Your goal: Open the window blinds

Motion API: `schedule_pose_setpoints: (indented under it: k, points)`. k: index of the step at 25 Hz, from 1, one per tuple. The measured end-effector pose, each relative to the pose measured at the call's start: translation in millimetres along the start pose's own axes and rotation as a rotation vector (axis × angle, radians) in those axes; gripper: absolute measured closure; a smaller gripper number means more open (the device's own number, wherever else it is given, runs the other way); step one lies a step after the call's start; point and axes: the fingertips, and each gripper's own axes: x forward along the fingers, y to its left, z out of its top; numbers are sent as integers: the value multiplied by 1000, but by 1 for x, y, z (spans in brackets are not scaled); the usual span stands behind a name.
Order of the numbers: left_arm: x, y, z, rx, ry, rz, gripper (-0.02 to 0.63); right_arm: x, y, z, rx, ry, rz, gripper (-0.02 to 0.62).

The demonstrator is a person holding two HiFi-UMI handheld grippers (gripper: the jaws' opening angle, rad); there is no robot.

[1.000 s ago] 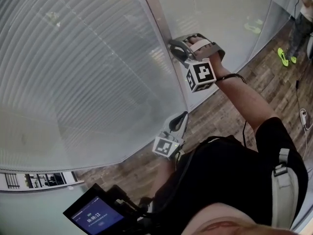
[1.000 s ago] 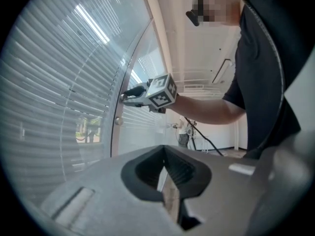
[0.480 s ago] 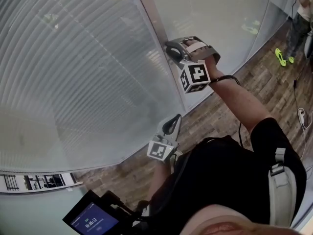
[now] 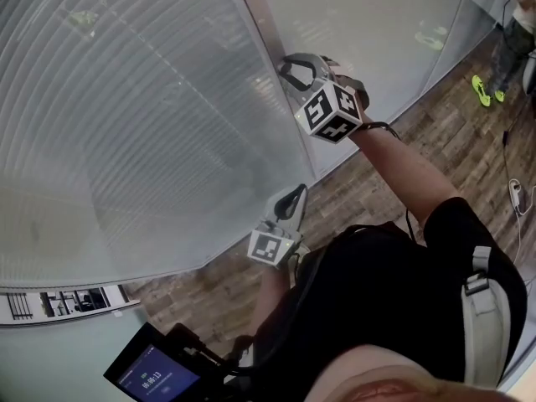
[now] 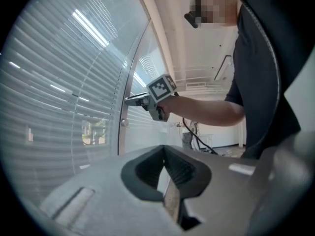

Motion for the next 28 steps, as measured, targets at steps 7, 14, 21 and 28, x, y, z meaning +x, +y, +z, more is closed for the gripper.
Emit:
schedule_pose_setpoints:
  k: [7,14,21,28]
  points:
    - [-4,-5,-7,-15,13,-5,603,-4,-3,-5,411,-63,53,471]
    - [-5,-2,-4,2,22,-8,603,1,-10,-7,739,-137,95,471]
    - [-8,-5,-10,-14,34,-10,603,-3,-12,-8,1020,-204,100,472]
    - [-9,-2,-12,-19,35,-1,603,1,-11,-9,955,-193,96,472]
